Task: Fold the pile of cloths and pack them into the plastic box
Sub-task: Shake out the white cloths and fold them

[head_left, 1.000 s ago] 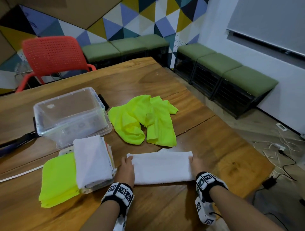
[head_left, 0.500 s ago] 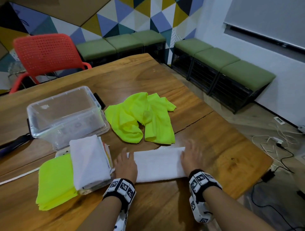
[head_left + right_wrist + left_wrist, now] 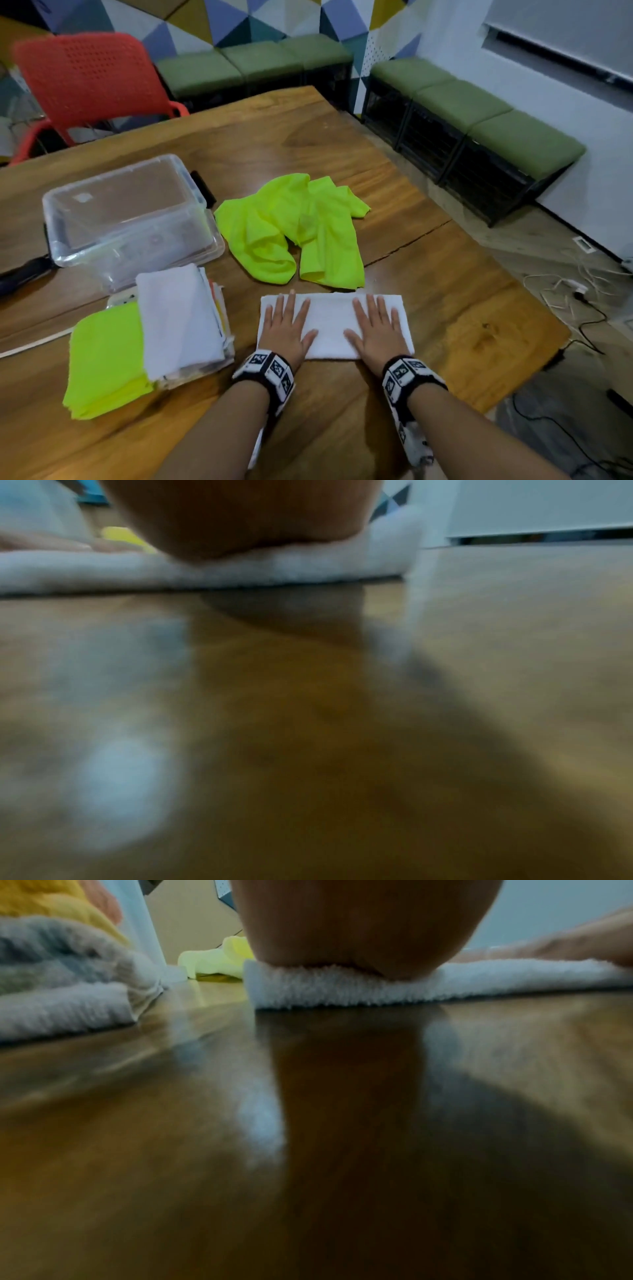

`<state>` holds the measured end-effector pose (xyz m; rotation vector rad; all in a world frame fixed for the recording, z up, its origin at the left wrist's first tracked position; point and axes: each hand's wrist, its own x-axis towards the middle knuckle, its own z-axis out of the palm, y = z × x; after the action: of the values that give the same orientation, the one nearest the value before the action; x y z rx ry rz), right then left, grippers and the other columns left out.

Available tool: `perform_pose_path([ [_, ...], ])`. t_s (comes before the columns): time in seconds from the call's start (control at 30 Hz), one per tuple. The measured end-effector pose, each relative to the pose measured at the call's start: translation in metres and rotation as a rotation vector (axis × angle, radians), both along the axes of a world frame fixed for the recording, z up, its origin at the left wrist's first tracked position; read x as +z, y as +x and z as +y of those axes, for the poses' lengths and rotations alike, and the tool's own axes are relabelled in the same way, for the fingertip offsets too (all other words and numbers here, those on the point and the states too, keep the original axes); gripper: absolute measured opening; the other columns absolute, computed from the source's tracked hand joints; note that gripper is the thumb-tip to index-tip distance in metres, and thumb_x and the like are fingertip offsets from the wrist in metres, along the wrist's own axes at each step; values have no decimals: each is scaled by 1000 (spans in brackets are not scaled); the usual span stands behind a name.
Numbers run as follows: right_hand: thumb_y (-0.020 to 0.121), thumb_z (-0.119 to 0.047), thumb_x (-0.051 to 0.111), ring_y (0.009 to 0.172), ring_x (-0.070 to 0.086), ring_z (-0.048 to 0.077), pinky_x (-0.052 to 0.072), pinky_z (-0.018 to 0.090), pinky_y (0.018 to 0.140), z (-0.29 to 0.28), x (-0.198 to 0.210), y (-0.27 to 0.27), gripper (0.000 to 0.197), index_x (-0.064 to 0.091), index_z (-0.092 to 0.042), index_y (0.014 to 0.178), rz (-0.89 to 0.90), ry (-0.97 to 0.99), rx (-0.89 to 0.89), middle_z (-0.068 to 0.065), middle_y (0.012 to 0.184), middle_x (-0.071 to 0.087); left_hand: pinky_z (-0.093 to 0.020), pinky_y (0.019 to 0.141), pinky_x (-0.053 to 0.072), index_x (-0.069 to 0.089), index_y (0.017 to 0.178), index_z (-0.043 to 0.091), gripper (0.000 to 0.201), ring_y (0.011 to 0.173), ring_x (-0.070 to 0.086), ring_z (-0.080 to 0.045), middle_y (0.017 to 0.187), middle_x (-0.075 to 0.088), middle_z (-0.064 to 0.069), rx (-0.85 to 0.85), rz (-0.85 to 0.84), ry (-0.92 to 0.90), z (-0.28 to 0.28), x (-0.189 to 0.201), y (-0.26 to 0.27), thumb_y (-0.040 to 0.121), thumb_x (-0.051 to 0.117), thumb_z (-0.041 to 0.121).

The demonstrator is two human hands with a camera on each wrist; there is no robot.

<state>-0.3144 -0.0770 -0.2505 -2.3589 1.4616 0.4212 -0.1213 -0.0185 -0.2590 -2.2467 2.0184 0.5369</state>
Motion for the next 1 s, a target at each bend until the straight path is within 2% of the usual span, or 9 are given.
perform_pose_path([
  [0.1,41,-75,-45,146,-15,21,-8,43,116,-8,4,-18,123,-12,-25,149,37,-33,-49,1,157,-18,-41,117,-8,-4,149,28,115,146,-8,-30,157,-13,-8,-8,37,69,-1,3,5,51,-41,74],
  [0.27,94,-59,10,146,-12,26,-9,52,115,-11,21,-5,71,-8,-19,150,124,-43,-29,9,158,-14,-42,118,-7,-9,149,27,74,146,-13,-26,157,-18,-5,11,-13,86,-3,10,0,84,-4,63],
  [0.37,77,-69,-19,146,-14,27,-12,44,116,-1,26,28,91,-10,-14,149,22,-57,164,11,157,-16,-42,118,-8,-10,149,26,63,146,-14,-26,157,-19,-6,7,-38,94,1,9,0,96,11,54],
  [0.47,47,-71,-44,146,-14,25,-10,39,116,9,15,52,122,-11,-12,149,-11,16,284,9,157,-17,-41,117,-9,-11,148,27,75,146,-14,-25,157,-18,-5,23,-30,67,3,4,0,82,-12,64],
  [0.57,50,-77,-38,146,-14,23,-11,38,116,7,7,33,118,-13,-17,148,3,50,218,5,157,-18,-41,117,-8,-10,148,29,105,146,-12,-25,157,-17,-4,13,-13,51,2,4,1,55,-35,71],
  [0.7,43,-77,-42,145,-18,20,-12,38,116,-9,10,-9,119,-22,-18,144,81,20,152,1,156,-21,-40,117,-9,-10,148,29,90,146,-14,-24,157,-17,-3,28,21,68,1,7,1,65,-20,61],
  [0.8,45,-75,-42,145,-15,24,-13,40,115,-11,22,-11,123,-13,-16,149,131,7,131,4,154,-23,-38,118,-5,-2,150,26,62,146,-11,-23,158,-13,-5,36,60,35,4,12,7,96,9,53],
  [0.93,95,-48,3,146,-9,30,-7,44,118,1,37,42,63,0,-18,151,28,-111,207,12,158,-10,-39,115,17,27,146,21,51,144,11,-27,157,10,-9,233,49,-116,12,23,19,97,39,31],
  [1.0,99,-43,26,146,-10,31,-7,46,117,12,34,72,62,2,-19,151,18,-72,248,11,158,-11,-40,109,27,32,142,20,50,137,23,-29,152,19,-10,350,72,-99,17,30,20,95,44,31],
])
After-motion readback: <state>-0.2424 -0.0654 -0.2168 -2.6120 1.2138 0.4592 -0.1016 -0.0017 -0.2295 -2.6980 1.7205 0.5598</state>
